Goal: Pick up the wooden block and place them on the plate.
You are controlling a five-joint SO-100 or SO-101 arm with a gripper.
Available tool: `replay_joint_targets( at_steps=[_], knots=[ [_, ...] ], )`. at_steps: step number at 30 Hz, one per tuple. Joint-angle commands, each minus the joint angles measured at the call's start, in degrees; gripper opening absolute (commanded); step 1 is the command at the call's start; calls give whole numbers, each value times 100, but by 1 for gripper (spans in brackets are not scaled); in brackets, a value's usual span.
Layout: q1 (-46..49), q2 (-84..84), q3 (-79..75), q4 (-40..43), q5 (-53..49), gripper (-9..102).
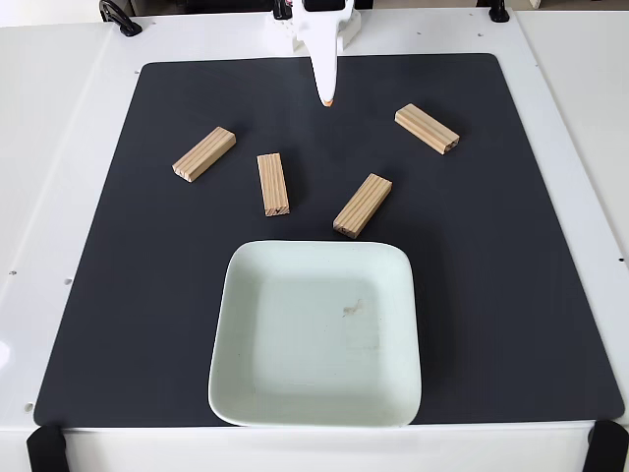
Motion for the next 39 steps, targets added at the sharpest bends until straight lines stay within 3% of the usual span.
replay_joint_targets(
  at_steps=[1, 39],
  knots=[
    [-35, 62, 9, 26, -44, -1],
    [-9, 79, 0, 97, 35, -1]
  ],
)
